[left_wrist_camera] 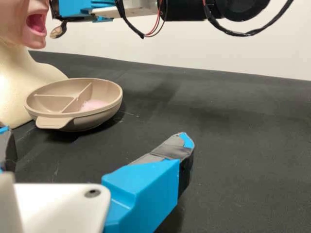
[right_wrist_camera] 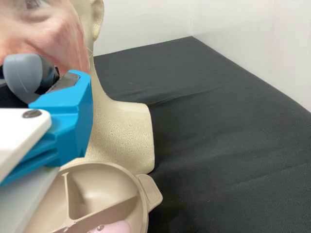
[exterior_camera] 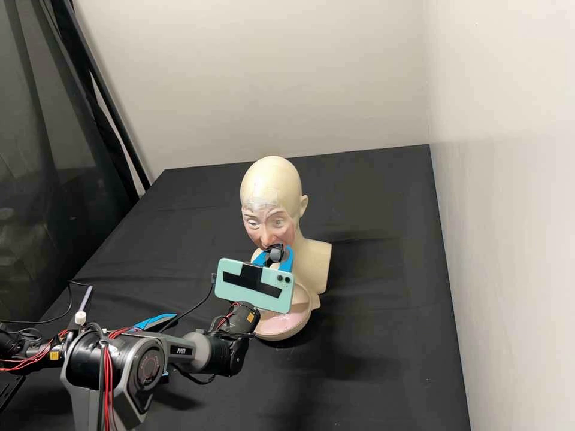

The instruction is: Feed the grandma with a spoon

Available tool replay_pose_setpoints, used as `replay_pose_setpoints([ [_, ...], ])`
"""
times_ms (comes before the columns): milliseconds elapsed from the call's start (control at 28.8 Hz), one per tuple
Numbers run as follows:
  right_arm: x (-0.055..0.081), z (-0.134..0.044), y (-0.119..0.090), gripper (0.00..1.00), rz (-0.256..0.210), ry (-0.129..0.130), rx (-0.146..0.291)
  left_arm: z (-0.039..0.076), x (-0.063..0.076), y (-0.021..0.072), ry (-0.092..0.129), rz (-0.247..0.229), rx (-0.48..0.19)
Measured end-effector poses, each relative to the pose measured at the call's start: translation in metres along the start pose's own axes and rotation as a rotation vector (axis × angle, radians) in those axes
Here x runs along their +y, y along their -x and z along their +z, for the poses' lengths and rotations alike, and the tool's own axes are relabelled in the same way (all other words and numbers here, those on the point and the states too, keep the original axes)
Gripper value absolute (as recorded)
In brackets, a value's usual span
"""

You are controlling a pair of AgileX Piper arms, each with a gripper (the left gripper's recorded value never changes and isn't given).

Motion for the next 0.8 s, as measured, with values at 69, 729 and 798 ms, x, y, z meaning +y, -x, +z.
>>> replay_pose_setpoints([
  [69,0.000,0.000,0.000,0.00,-0.003,0.000,-0.004,0.000,0.001,-0.0012,0.000,0.003,-0.001],
  [729,0.020,-0.018,0.007,0.00,0.030,-0.025,0.013,0.000,0.000,-0.0025,-0.001,0.002,-0.003],
  [798,0.021,-0.019,0.007,0.00,0.033,-0.033,0.018,0.000,0.000,-0.0025,-0.001,0.002,-0.003],
])
